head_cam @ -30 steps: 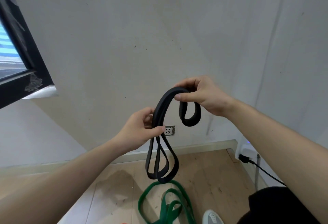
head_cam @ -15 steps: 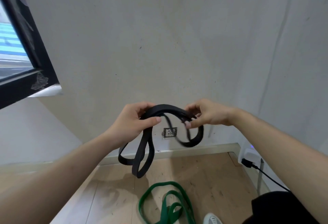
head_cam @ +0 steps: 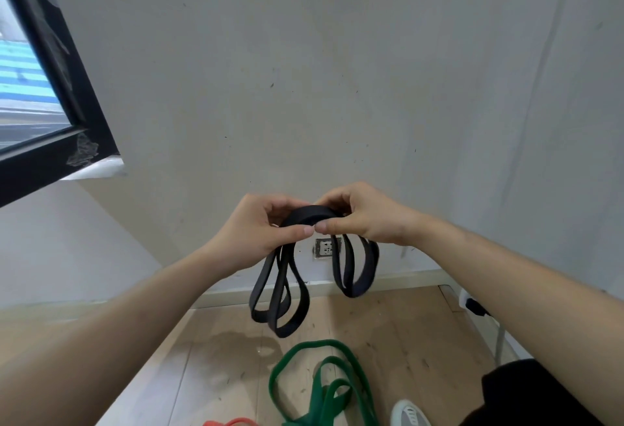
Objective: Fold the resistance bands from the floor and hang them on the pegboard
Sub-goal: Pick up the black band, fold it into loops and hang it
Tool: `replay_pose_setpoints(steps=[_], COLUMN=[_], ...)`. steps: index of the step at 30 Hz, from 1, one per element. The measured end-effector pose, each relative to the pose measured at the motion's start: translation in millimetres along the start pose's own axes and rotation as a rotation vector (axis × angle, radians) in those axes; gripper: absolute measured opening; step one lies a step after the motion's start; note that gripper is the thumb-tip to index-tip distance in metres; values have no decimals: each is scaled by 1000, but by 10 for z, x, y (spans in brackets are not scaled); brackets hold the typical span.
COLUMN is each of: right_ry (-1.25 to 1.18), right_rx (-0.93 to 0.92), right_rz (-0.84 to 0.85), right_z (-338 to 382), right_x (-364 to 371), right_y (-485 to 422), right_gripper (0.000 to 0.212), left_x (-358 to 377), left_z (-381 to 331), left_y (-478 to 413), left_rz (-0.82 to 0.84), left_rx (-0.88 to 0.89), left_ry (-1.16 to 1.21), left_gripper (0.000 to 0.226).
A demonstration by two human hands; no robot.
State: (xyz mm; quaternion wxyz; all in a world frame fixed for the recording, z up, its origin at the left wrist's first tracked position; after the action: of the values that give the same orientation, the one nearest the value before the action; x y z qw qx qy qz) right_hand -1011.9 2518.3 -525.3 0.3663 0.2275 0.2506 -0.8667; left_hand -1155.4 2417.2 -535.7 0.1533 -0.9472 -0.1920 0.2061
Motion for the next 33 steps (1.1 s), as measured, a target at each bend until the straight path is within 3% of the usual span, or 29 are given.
replay_pose_setpoints(steps=[5,9,15,22,27,33], right_ry=[55,107,120,-236,-418,-325], right_rx=[-17,-18,-9,14,53,112], right_rz=[-45,-57,-40,-163,-268,-162], right_z=[58,46,58,120,114,-46], right_x=[-69,-124,-145,-76,-223,-267], right_y=[-26,-30,7,18,-22,0], right_gripper=[12,9,10,16,15,25], left_x=[13,10,-81,47,8,-119], left_z=[25,20,45,109,63,-12], left_y=[-4,-21,-49,49,3,-75], left_rz=[-51,-47,-6,1,-100,-249], left_rx=[-41,14,16,-56,-142,-177], left_ry=[-7,-148,-198,-32,154,358], left_gripper=[35,43,33,30,23,28])
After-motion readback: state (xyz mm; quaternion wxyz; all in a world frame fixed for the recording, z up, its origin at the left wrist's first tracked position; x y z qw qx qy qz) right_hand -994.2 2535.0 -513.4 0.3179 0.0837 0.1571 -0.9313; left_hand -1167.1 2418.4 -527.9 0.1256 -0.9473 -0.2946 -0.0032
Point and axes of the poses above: each hand's wrist, its own y-axis away from the middle knuckle, its own x-axis out of the palm, z = x × y, the point moved 5 cm from there along -y, towards the middle knuckle, and after that the axes turned 13 degrees about -z, right-handed, at the moved point
